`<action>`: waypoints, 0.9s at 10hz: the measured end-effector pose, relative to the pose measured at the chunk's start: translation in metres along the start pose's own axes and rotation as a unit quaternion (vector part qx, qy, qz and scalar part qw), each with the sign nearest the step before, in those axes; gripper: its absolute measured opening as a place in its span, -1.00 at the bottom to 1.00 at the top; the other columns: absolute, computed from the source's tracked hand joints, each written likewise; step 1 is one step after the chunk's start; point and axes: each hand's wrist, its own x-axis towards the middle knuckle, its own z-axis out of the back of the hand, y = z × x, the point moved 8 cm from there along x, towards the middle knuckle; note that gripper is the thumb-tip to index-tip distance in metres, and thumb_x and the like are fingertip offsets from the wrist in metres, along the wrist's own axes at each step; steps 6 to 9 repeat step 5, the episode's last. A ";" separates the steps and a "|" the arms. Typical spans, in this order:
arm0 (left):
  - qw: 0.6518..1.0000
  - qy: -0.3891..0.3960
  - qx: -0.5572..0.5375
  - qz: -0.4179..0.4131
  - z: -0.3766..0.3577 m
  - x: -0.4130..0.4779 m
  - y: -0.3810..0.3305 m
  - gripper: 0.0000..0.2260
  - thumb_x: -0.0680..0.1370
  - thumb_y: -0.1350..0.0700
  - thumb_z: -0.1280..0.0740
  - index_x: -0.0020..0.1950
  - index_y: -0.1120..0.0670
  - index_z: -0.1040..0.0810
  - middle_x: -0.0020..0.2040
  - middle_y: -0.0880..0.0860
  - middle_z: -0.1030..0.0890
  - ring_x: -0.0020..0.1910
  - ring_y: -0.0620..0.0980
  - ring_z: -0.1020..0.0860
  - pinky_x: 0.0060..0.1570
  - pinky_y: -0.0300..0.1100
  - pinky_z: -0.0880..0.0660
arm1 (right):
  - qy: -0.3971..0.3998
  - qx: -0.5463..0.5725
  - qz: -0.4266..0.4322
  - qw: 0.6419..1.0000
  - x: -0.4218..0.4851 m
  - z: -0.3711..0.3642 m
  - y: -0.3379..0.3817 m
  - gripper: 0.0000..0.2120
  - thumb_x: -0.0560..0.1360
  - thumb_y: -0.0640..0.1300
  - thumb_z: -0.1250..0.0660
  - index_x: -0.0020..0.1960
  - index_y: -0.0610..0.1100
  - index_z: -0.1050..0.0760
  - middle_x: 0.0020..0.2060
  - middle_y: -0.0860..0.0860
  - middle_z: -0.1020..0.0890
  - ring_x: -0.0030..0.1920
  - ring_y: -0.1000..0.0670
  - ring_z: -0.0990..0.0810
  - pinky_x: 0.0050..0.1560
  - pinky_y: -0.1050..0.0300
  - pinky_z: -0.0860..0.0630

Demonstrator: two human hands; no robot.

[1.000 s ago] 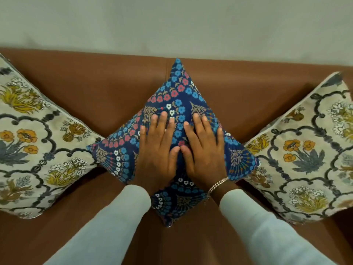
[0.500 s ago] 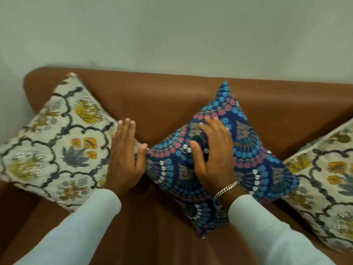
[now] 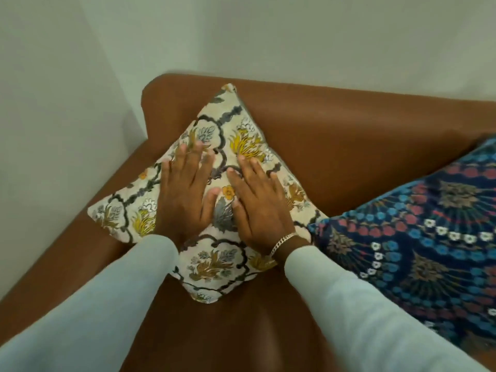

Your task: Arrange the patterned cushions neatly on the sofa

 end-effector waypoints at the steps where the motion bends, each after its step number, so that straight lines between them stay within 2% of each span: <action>1: 0.993 -0.026 -0.024 0.114 0.003 -0.005 0.051 -0.44 0.62 -0.06 -0.02 0.57 0.18 -0.10 0.60 0.20 -0.11 0.59 0.18 -0.04 0.52 0.27 -0.03 | -0.031 -0.019 -0.125 0.992 0.003 -0.004 -0.039 -0.47 0.59 0.12 0.02 0.53 0.03 -0.07 0.57 0.02 -0.07 0.56 -0.02 0.01 0.48 -0.28 -0.03; 2: 0.976 -0.092 -0.072 0.182 0.019 -0.012 0.064 -0.41 0.62 -0.05 -0.05 0.56 0.23 -0.06 0.59 0.23 -0.09 0.59 0.19 -0.01 0.54 0.25 0.04 | -0.118 0.015 -0.231 0.966 -0.007 0.012 -0.057 -0.46 0.59 0.15 0.04 0.53 0.02 -0.04 0.57 0.00 -0.07 0.56 0.01 0.04 0.50 -0.29 0.03; 3: 0.985 -0.098 -0.133 0.048 0.021 -0.011 0.012 -0.40 0.61 -0.07 -0.04 0.58 0.19 -0.01 0.61 0.19 0.00 0.60 0.15 0.07 0.56 0.16 0.14 | -0.139 0.041 -0.127 0.981 0.001 0.016 -0.020 -0.47 0.58 0.09 0.01 0.53 0.06 -0.03 0.57 0.01 -0.07 0.56 0.04 0.06 0.52 -0.19 0.10; 4: 0.995 -0.053 -0.081 -0.005 0.001 -0.015 -0.020 -0.41 0.61 -0.09 -0.03 0.59 0.11 -0.02 0.62 0.14 0.00 0.61 0.12 0.08 0.55 0.21 0.09 | -0.056 -0.016 -0.059 0.997 0.001 -0.002 -0.008 -0.46 0.59 0.13 0.01 0.54 0.06 -0.03 0.57 0.02 -0.06 0.56 0.04 0.07 0.51 -0.24 0.04; 5: 0.984 -0.052 -0.064 0.157 0.000 -0.022 0.017 -0.40 0.61 -0.10 -0.07 0.58 0.15 -0.04 0.61 0.17 -0.08 0.60 0.14 0.01 0.55 0.20 -0.01 | -0.021 -0.042 -0.188 0.981 -0.015 0.011 -0.060 -0.44 0.58 0.18 0.08 0.53 0.01 -0.05 0.57 0.00 -0.08 0.56 -0.01 0.04 0.51 -0.25 0.01; 9: 0.984 -0.052 -0.064 0.157 0.000 -0.022 0.017 -0.40 0.61 -0.10 -0.07 0.58 0.15 -0.04 0.61 0.17 -0.08 0.60 0.14 0.01 0.55 0.20 -0.01 | -0.021 -0.042 -0.188 0.981 -0.015 0.011 -0.060 -0.44 0.58 0.18 0.08 0.53 0.01 -0.05 0.57 0.00 -0.08 0.56 -0.01 0.04 0.51 -0.25 0.01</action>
